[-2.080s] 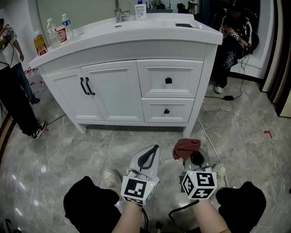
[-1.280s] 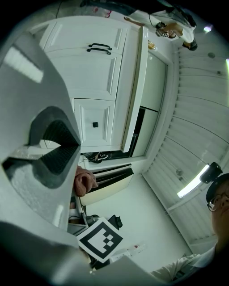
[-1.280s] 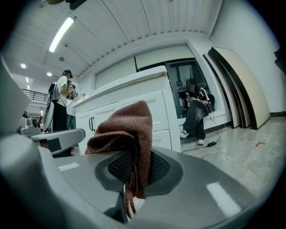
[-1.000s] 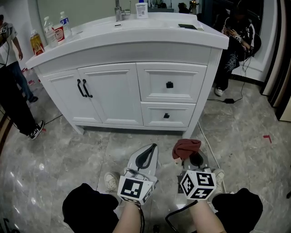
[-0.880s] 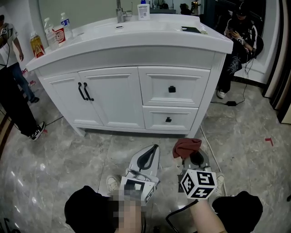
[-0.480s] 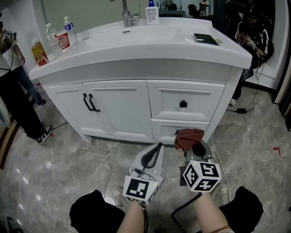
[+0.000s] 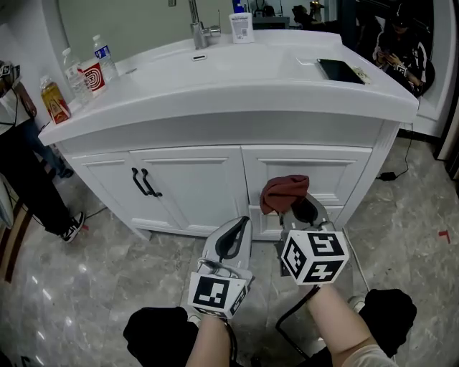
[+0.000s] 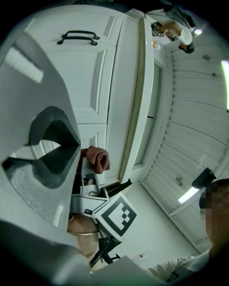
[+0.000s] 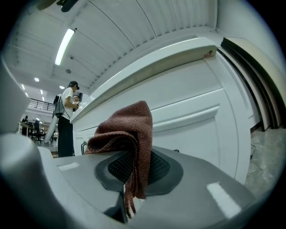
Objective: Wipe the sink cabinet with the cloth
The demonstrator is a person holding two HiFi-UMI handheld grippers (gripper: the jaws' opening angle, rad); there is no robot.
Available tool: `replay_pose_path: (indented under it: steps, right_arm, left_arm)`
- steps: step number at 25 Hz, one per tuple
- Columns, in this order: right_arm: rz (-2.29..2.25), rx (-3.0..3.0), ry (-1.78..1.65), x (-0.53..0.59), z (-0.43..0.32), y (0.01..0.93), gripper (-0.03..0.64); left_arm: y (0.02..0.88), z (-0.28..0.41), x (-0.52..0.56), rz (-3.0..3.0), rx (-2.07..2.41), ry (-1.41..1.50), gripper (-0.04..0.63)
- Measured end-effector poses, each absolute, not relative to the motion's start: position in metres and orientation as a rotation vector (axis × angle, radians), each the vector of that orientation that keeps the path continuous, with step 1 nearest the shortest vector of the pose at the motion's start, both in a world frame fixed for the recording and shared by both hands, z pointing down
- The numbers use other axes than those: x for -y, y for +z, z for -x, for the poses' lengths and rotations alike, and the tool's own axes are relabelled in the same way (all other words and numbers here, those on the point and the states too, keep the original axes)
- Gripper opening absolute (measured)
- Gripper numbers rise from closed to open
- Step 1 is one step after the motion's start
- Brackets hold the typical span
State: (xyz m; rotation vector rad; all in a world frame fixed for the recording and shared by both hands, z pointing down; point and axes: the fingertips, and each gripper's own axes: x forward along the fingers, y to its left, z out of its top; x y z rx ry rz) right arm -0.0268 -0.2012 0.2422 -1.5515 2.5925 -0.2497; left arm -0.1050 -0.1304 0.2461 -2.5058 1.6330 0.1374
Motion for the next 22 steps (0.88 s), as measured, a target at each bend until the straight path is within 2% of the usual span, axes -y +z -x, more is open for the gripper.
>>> replay_pose_path:
  steps: [10, 22]
  right_arm:
    - [1.434, -2.661, -0.173, 0.238, 0.082, 0.217, 0.08]
    - [1.524, -2.635, -0.177, 0.246, 0.034, 0.227, 0.08]
  left_arm:
    - [0.261, 0.125, 0.169, 2.52, -1.62, 0.126, 0.0]
    - [0.266, 0.08, 0.176, 2.599, -1.517, 0.143, 0.0]
